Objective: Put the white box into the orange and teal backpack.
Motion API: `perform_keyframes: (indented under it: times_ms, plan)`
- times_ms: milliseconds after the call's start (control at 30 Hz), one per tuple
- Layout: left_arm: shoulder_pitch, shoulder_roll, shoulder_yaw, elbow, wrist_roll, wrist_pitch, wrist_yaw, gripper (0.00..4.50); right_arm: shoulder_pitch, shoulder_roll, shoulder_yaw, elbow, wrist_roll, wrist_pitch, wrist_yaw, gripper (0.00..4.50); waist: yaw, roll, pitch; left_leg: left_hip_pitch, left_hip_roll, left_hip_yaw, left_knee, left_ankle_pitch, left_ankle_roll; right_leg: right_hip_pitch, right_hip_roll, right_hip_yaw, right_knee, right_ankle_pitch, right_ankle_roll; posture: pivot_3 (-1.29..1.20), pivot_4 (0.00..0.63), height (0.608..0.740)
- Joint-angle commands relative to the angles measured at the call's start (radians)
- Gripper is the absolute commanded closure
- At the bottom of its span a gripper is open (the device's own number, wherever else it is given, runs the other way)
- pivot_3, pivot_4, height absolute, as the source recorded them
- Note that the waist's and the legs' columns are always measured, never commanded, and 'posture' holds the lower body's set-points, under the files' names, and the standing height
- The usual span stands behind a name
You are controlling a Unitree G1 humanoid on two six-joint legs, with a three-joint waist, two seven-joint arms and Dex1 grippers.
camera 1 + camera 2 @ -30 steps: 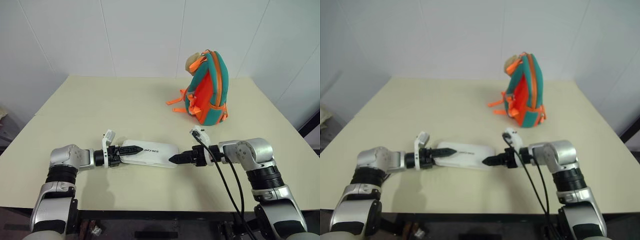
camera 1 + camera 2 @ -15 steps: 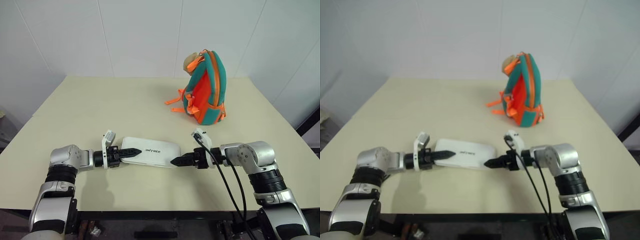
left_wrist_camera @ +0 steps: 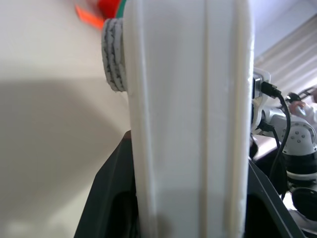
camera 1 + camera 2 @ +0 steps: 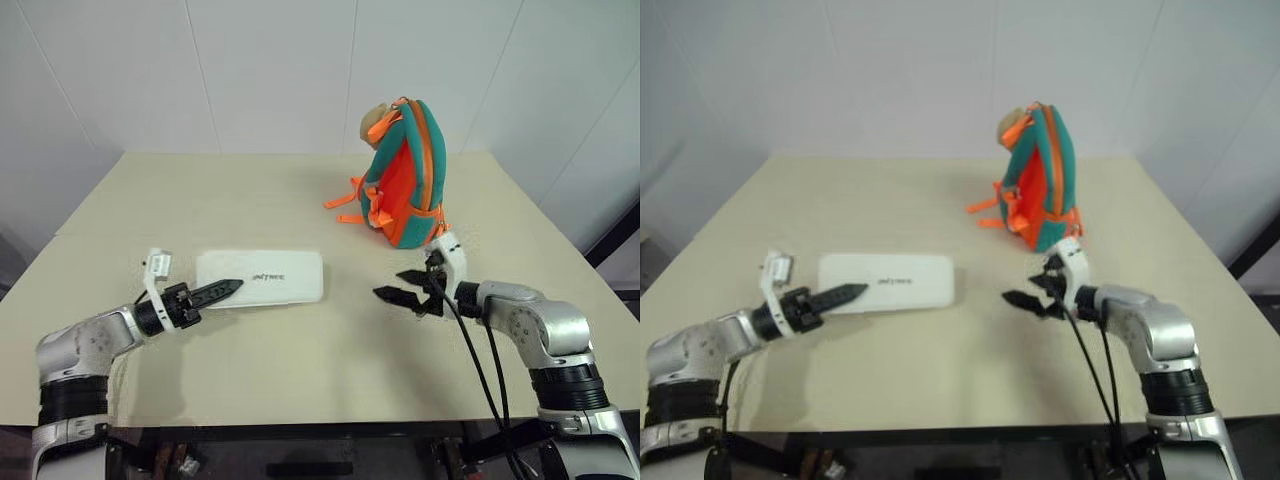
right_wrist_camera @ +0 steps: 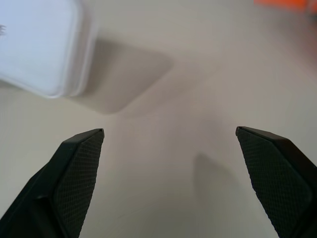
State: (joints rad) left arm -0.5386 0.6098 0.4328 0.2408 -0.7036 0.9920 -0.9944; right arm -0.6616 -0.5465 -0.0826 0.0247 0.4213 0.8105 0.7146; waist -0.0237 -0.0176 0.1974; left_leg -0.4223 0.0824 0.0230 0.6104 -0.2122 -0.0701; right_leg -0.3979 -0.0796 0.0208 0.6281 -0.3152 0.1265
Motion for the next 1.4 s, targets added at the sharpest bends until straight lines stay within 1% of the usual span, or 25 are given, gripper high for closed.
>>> perform_keyframes:
  times_ms: [33,133,200,233,333,567,800,933,1133,1400]
  plan:
    - [0.026,0.006,0.057,-0.079,-0.055,-0.046,0.015,3.06,-0.053,0.006,-0.065,0.054,-0.053,-0.160,-0.082,0.00,-0.002,0.000,0.000,0.000,0.000,0.000,0.000,0.000,0.000,0.000,0.000,0.000,0.000,0.000,0.000,0.00,0.150,0.740]
    - [0.056,0.000,0.061,-0.108,-0.068,-0.061,0.021,3.06,-0.102,0.028,-0.089,0.144,-0.098,-0.268,-0.164,0.00,-0.004,0.000,0.000,0.000,0.000,0.001,0.000,0.000,0.000,0.000,0.000,0.001,0.000,0.000,0.000,0.00,0.150,0.740]
    - [0.078,-0.007,0.057,-0.125,-0.073,-0.071,0.027,3.06,-0.144,0.044,-0.104,0.226,-0.138,-0.352,-0.237,0.00,-0.004,0.000,0.000,0.000,0.000,0.001,0.000,0.000,0.000,0.000,0.000,0.001,0.000,0.000,0.000,0.00,0.150,0.740]
    - [0.093,-0.012,0.052,-0.138,-0.074,-0.077,0.031,3.06,-0.176,0.060,-0.118,0.285,-0.163,-0.408,-0.302,0.00,-0.005,0.000,0.000,0.000,0.000,0.001,0.000,0.000,0.000,0.000,0.000,0.001,0.000,0.000,0.000,0.00,0.150,0.740]
    - [0.129,-0.023,0.036,-0.172,-0.079,-0.091,0.037,3.06,-0.249,0.100,-0.149,0.415,-0.180,-0.493,-0.396,0.00,-0.008,0.000,0.000,0.000,0.000,0.003,0.000,0.000,0.000,-0.001,0.000,0.004,0.000,0.000,0.000,0.00,0.150,0.740]
    - [0.163,-0.025,0.042,-0.199,-0.101,-0.098,0.050,3.06,-0.333,0.142,-0.147,0.528,-0.191,-0.574,-0.438,0.00,-0.008,0.000,0.000,0.000,0.000,0.009,-0.003,0.000,0.000,-0.007,0.000,0.011,0.001,0.000,0.001,0.00,0.150,0.740]
    - [0.182,-0.020,0.038,-0.214,-0.132,-0.100,0.053,3.06,-0.406,0.178,-0.136,0.632,-0.188,-0.616,-0.430,0.00,-0.010,0.000,0.000,0.000,0.001,0.013,-0.004,0.000,0.000,-0.010,0.000,0.015,0.002,0.001,0.001,0.00,0.150,0.740]
    - [0.188,-0.006,0.028,-0.212,-0.132,-0.107,0.038,3.06,-0.479,0.192,-0.123,0.783,-0.217,-0.684,-0.436,0.00,-0.019,0.000,0.000,0.000,0.001,0.015,-0.004,0.000,0.000,-0.011,0.000,0.017,0.003,0.001,0.002,0.00,0.150,0.740]
    - [0.192,-0.003,0.021,-0.210,-0.136,-0.108,0.033,3.06,-0.564,0.220,-0.116,0.939,-0.242,-0.750,-0.431,0.00,-0.034,0.000,0.000,0.000,0.001,0.015,-0.004,0.000,0.000,-0.012,0.000,0.017,0.003,0.001,0.002,0.00,0.150,0.740]
    - [0.202,-0.001,0.019,-0.214,-0.148,-0.114,0.036,3.06,-0.618,0.245,-0.116,1.026,-0.258,-0.807,-0.420,0.00,-0.038,0.000,0.000,0.000,0.001,0.016,-0.004,0.000,-0.001,-0.013,0.000,0.018,0.004,0.001,0.002,0.00,0.150,0.740]
